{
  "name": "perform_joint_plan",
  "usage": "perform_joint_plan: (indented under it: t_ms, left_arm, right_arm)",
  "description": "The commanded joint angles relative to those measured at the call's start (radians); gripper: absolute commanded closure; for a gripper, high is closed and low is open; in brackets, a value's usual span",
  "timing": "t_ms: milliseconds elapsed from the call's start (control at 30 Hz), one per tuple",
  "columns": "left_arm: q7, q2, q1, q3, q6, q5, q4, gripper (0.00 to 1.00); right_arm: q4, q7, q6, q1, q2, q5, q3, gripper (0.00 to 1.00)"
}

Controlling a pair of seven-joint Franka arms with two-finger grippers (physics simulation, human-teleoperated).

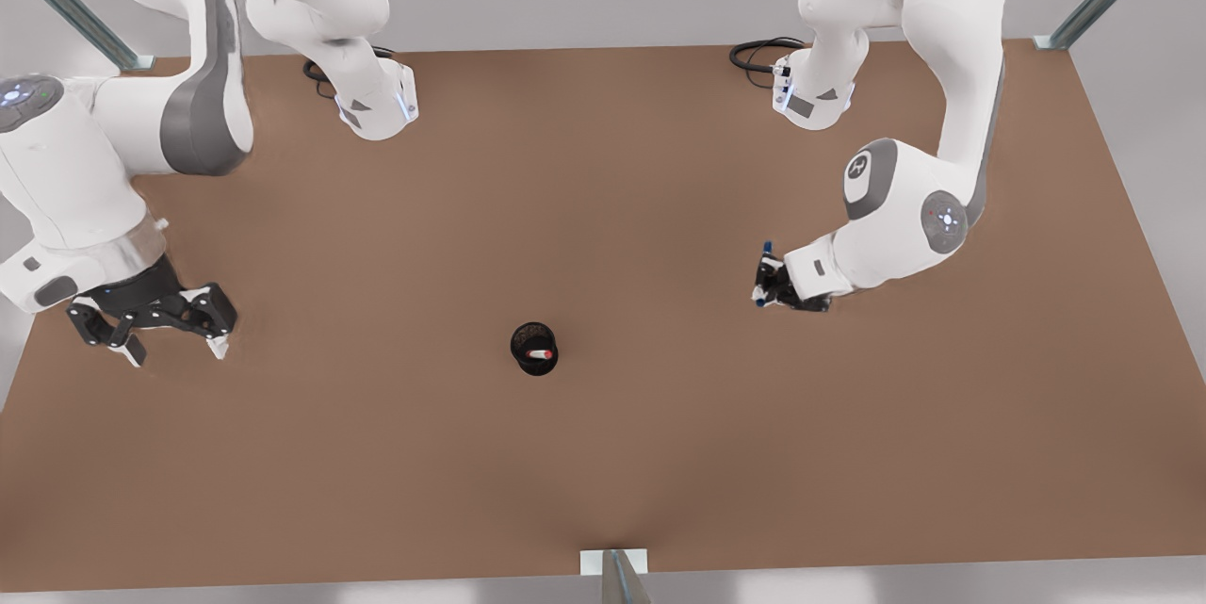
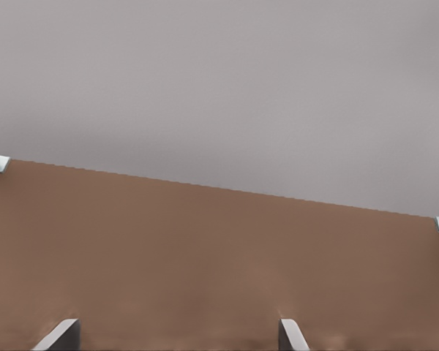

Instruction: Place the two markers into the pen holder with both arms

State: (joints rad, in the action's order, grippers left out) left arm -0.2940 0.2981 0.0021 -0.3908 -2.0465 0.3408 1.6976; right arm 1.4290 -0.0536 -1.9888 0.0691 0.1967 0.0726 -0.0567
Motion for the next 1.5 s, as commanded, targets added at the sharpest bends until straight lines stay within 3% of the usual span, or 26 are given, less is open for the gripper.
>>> perform_joint_plan:
  t_ms: [0,33,67,100,133,300,400,533,900,1033,1467]
  left_arm:
    - [-0.194,0.052,-0.047,-0.019,-0.118,0.067,-0.076,0.79]
    - [-0.201,0.099,-0.080,-0.020,-0.176,0.066,-0.119,0.79]
    - [-0.257,0.127,-0.111,-0.020,-0.256,0.067,-0.133,0.79]
    - [-0.304,0.145,-0.140,-0.022,-0.336,0.069,-0.134,0.79]
    - [-0.332,0.167,-0.171,-0.022,-0.408,0.067,-0.147,0.79]
    - [-0.401,0.266,-0.272,-0.023,-0.615,0.067,-0.243,0.79]
    - [-0.402,0.343,-0.295,-0.103,-0.830,0.061,-0.266,0.79]
    - [-0.450,0.458,-0.381,-0.115,-1.017,0.060,-0.378,0.79]
    - [-0.458,0.608,-0.531,-0.086,-1.158,0.052,-0.429,0.79]
    - [-0.465,0.609,-0.533,-0.042,-1.158,-0.036,-0.429,0.79]
    - [-0.425,0.667,-0.579,-0.036,-1.222,-0.037,-0.453,0.79]
  right_arm:
    - [-0.044,0.018,0.395,0.023,0.049,-0.045,-0.017,0.00]
    - [-0.249,0.018,0.481,-0.074,0.174,-0.042,0.092,0.00]
    - [-0.242,0.026,0.475,-0.071,0.156,-0.037,0.089,0.00]
    - [-0.185,0.028,0.453,0.035,0.107,-0.039,-0.021,0.00]
    - [-0.162,0.026,0.441,0.043,0.102,-0.044,-0.032,0.00]
    - [-0.165,0.023,0.407,0.055,0.136,-0.045,-0.032,0.00]
    - [-0.163,0.018,0.409,0.051,0.136,-0.045,-0.031,0.00]
    - [-0.162,0.014,0.412,0.051,0.138,-0.047,-0.031,0.00]
    - [-0.162,0.003,0.417,0.048,0.138,-0.047,-0.031,0.00]
    - [-0.162,-0.003,0.417,0.048,0.138,-0.047,-0.031,0.00]
    - [-0.162,-0.023,0.413,0.043,0.138,-0.047,-0.031,0.00]
